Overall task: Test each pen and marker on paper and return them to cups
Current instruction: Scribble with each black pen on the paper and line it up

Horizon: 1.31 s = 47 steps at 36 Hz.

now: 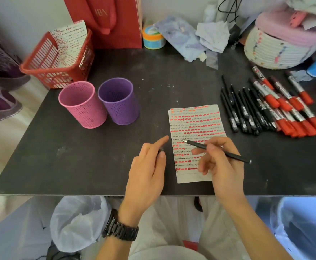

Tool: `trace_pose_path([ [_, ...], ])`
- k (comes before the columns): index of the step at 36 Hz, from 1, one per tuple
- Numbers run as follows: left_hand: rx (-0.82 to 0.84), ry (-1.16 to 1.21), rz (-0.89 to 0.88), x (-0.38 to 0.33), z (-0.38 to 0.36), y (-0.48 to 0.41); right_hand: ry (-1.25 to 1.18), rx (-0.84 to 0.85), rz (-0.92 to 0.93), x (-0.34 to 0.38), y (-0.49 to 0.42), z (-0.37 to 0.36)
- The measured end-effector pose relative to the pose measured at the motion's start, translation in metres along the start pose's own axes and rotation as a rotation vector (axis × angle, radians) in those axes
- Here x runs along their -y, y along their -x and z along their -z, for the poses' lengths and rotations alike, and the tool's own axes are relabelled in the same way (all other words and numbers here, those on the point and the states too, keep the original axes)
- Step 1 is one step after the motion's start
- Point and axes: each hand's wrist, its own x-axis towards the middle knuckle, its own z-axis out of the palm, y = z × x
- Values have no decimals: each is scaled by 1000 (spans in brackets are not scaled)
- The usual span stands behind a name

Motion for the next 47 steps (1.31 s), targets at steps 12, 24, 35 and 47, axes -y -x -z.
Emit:
trace_pose_path([
  [12,-50,141,-14,-2,-2,0,-44,1,-27,2,1,2],
  [24,-79,94,-55,-2,-2,0,-21,41,-21,3,3,3],
  [35,-72,96,-85,-3,1,1,126,109,-18,6,5,2],
  [47,17,374,14,-2,12,3,319,234,-30,8,6,0],
])
